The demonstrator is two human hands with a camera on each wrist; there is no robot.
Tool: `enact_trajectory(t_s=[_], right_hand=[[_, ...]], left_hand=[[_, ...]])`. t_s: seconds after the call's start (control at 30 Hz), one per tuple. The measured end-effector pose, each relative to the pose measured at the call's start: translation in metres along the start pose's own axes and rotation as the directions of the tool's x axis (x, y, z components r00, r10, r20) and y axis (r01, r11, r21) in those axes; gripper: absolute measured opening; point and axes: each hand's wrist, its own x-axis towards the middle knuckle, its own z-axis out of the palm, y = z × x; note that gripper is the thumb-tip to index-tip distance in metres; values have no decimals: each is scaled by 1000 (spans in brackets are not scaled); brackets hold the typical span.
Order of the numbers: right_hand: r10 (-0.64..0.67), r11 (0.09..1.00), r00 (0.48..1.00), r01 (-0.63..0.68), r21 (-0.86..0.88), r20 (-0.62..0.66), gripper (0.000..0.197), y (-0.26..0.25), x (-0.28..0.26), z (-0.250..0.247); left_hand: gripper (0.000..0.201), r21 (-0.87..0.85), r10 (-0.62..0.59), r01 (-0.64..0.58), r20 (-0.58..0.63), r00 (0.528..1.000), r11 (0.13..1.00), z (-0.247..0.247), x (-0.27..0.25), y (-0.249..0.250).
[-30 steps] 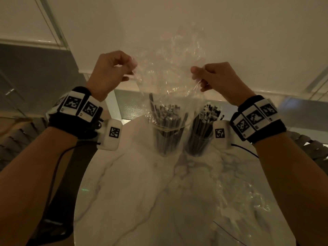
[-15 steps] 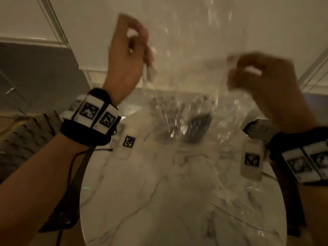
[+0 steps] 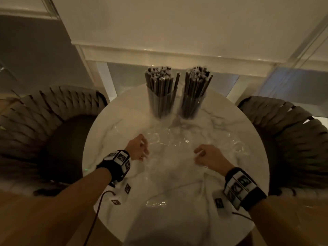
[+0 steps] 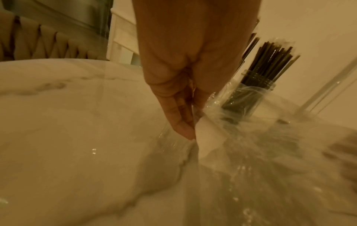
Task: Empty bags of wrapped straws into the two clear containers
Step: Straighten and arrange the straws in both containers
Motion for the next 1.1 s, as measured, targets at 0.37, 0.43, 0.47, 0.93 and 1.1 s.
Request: enact_trajectory(t_s=[0.37, 0.43, 0.47, 0.93, 1.1], right_hand=[[-173, 982, 983, 177, -74, 57, 19, -67, 16, -70], [-255, 961, 967, 255, -106, 10, 25, -92, 34, -72], [-278, 956, 960, 276, -102, -9, 31, -104, 46, -70], [-108, 991, 962, 124, 49, -252, 61, -151, 176, -12], [-189, 973, 904, 226, 52, -384, 40, -143, 172, -3]], left_hand=[[46, 265, 129, -101, -91, 988, 959, -66, 16, 59], [52, 169, 199, -168, -186, 962, 971, -74, 26, 89], [60, 139, 216, -190, -212, 953, 972, -73, 31, 103], [105, 358, 461, -395, -118, 880, 846, -42, 104, 162], [77, 307, 369, -358, 25, 929, 882, -68, 112, 170]])
